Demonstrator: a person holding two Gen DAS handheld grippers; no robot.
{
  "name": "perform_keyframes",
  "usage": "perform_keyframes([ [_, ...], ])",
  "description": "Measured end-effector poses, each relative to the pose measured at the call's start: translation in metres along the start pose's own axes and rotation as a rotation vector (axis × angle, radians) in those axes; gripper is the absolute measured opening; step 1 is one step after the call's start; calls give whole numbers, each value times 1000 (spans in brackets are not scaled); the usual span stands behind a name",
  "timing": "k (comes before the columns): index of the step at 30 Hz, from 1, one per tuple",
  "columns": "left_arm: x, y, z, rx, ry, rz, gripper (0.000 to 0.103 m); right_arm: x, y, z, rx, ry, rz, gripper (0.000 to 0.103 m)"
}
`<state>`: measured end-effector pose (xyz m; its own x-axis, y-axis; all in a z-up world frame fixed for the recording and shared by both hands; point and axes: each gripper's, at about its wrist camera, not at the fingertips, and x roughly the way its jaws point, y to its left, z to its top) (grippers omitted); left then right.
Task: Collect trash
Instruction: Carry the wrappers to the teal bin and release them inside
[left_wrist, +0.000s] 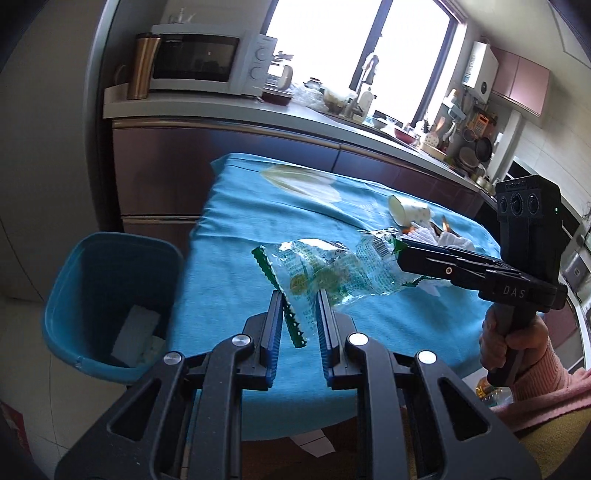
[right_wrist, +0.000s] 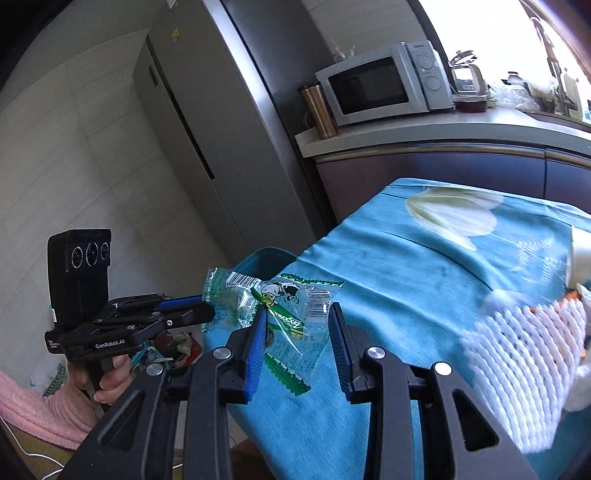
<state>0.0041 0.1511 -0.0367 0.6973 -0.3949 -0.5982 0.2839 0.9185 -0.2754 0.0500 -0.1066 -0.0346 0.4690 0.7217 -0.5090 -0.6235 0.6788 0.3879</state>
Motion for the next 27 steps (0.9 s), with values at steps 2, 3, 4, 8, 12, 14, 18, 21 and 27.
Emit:
perform_keyframes([
  [2,-5,15,1,-18,-11,33,19,15,6,8,-18,13,23,32],
  [3,-7,22,1,-26,-15,50,19,22,9,12,-26,20,35,32],
  [4,-9,29,1,-36,-19,66,19,28,11,14,-35,26,44,32],
  [8,-18,53,1,-69,-33,121,19,53,22,26,-51,51,82,32],
  [12,-23,77,0,-105,-42,175,19,77,31,36,-65,81,109,32],
  [14,-24,90,0,-126,-41,199,19,92,35,41,-70,99,119,32],
  [18,-18,115,0,-161,-25,256,19,115,44,49,-89,124,124,32],
  [21,-12,129,-2,-187,-11,282,19,134,50,53,-103,152,121,32],
  [27,2,154,-6,-216,29,328,19,172,60,57,-126,215,110,32],
])
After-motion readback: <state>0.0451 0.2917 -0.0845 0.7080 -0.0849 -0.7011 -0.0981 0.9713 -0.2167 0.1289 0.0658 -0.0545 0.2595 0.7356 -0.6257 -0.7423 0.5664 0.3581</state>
